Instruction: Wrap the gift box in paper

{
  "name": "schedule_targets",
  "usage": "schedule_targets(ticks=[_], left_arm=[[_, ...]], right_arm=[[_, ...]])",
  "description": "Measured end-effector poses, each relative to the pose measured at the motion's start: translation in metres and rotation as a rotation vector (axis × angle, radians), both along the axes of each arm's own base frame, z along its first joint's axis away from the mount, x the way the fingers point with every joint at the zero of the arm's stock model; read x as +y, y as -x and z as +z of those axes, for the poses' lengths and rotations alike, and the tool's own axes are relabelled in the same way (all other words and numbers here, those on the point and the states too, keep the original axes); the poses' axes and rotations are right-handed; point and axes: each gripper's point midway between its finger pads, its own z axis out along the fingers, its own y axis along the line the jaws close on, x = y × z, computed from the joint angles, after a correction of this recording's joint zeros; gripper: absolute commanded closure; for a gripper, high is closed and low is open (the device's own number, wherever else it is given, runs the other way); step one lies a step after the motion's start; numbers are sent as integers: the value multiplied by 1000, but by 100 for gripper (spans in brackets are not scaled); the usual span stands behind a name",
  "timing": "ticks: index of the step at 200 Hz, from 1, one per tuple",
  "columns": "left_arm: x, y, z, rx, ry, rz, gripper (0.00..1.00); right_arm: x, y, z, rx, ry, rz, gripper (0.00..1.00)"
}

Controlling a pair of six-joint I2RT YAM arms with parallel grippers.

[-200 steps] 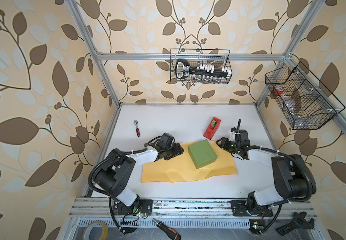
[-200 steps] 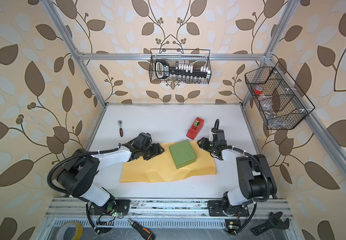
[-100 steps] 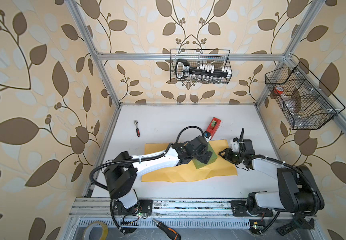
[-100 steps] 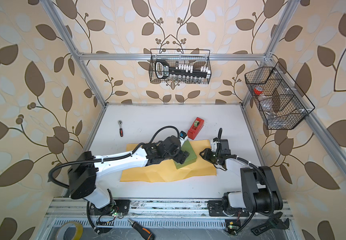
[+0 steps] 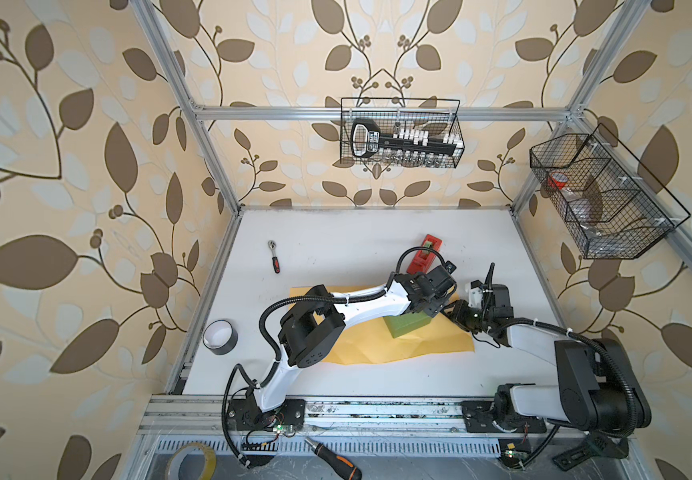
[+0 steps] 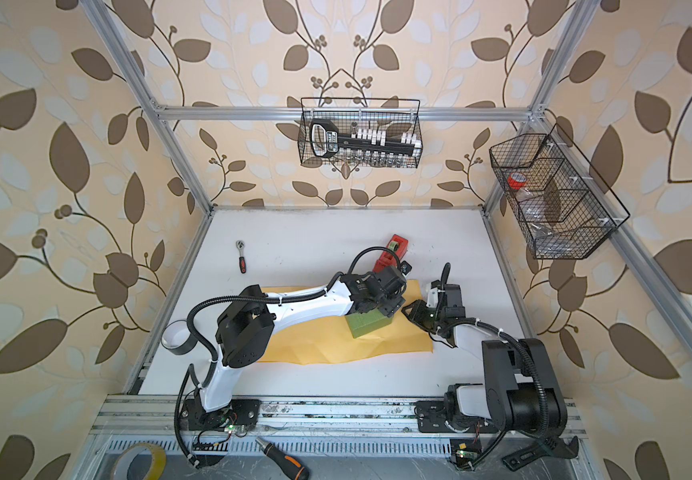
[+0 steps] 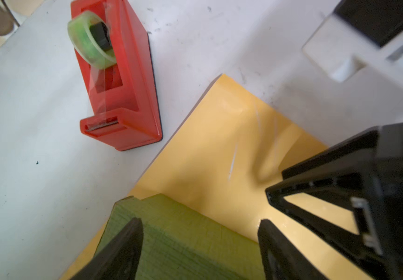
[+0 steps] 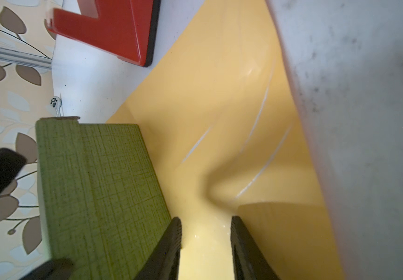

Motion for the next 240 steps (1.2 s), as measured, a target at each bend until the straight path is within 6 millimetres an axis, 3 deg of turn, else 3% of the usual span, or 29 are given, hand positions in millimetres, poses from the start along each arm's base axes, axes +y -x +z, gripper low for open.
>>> schedule_targets(ticks=[30,73,135,212,240], left_arm=[[10,2,-3,-14,-17,6,21],[49,20,-5,2,-55,36,22],[86,36,-4,47,-78,61,22],[95,43,1,100,-48,78,21],[105,43,7,172,41,137,21]], right_arm=[[0,0,0,3,-4,-4,64],[0,1,0,6,-4,-5,64],[0,1,-1,8,-3,-4,65],[0,1,0,7,5,6,64],[0,1,1,13,9,11,62]])
